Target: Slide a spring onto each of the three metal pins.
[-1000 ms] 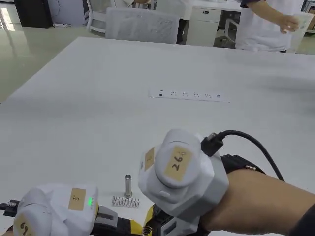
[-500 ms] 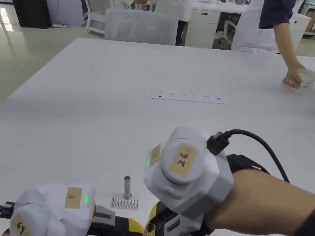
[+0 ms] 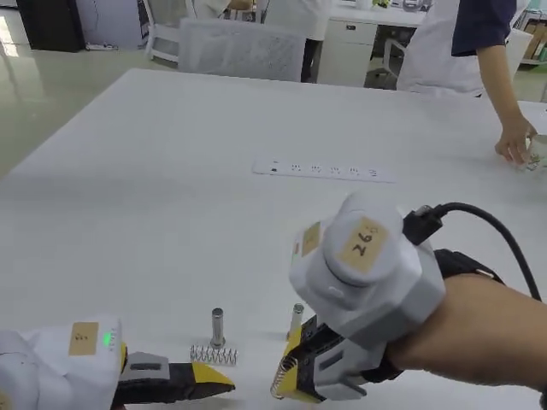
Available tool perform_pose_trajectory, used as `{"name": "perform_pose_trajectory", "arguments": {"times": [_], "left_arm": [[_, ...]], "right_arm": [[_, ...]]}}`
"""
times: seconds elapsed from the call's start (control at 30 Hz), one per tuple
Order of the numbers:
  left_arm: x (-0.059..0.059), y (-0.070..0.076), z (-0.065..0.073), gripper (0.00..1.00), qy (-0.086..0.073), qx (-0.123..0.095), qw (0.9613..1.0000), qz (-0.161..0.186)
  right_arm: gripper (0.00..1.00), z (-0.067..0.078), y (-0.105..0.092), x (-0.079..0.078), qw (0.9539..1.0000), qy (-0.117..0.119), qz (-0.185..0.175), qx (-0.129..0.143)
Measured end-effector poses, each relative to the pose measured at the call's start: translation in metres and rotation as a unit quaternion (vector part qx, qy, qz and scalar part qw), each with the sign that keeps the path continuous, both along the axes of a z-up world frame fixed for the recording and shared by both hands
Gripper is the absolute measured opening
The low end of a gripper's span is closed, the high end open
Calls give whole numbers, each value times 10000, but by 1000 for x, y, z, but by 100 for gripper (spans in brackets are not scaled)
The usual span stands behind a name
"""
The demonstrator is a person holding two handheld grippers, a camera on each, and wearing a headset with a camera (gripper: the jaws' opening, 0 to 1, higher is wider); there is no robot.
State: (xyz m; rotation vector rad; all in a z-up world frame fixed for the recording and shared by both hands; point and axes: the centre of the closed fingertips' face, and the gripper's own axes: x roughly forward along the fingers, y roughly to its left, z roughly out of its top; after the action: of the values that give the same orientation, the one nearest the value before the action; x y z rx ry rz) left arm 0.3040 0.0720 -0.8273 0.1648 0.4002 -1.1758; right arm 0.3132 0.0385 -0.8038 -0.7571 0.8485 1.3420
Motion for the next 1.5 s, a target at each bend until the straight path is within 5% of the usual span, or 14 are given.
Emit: {"name": "perform_pose_trajectory", "arguments": {"times": [0.3, 0.83, 1.5], "left_arm": [[-1, 15, -1, 35, 127, -119, 9991, 392], [4, 26, 11, 54, 41, -362, 9951, 925], [10, 28, 13, 57, -74, -361, 9941, 1021]], "right_arm": [[8, 11, -14, 21, 9995, -155, -278, 6], [8, 35, -20, 58, 9976, -567, -383, -72], [8, 16, -13, 83, 9978, -501, -289, -315]]}}
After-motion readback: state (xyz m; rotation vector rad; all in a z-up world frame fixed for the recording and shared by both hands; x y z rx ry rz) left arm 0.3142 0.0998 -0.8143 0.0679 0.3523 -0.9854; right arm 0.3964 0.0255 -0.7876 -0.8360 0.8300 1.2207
